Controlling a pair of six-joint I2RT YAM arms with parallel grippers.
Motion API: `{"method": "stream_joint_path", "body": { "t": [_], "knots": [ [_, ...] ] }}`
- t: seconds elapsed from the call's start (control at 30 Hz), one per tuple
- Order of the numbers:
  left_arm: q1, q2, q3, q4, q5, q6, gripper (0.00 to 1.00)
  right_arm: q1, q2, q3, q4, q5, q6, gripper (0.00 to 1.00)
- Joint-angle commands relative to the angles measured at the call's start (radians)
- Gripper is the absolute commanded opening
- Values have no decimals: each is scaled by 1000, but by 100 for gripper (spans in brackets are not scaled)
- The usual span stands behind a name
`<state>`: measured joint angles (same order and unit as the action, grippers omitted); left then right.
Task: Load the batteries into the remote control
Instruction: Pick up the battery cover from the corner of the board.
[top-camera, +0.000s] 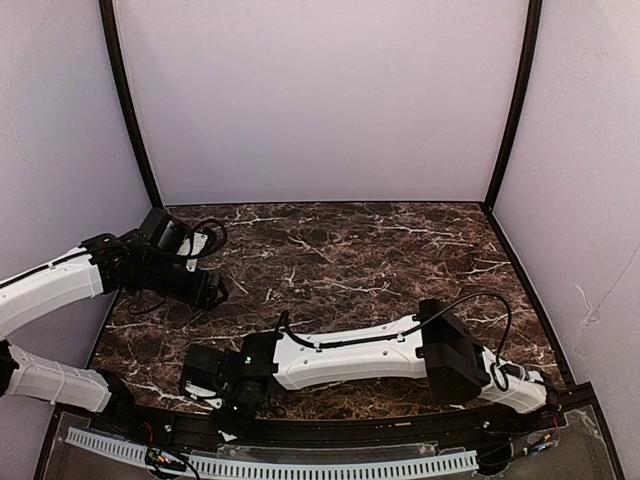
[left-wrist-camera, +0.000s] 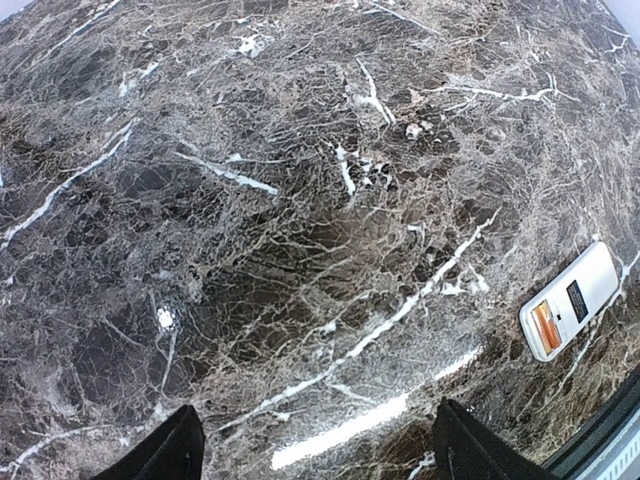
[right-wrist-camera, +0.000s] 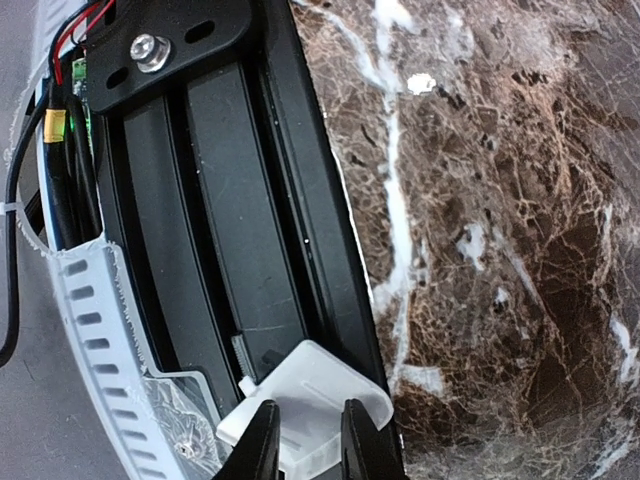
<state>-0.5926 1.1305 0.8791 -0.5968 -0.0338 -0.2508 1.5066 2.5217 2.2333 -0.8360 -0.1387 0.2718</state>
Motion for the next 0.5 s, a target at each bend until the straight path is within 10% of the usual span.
{"method": "stream_joint_path", "body": {
  "t": [0.0, 0.47],
  "knots": [
    [5, -35, -24, -25, 11, 6, 80, 25, 50, 53, -67, 65, 17, 21],
    [5, -40, -37, -9, 27, 7, 82, 28, -21, -68, -110, 265, 14, 28]
  ]
}}
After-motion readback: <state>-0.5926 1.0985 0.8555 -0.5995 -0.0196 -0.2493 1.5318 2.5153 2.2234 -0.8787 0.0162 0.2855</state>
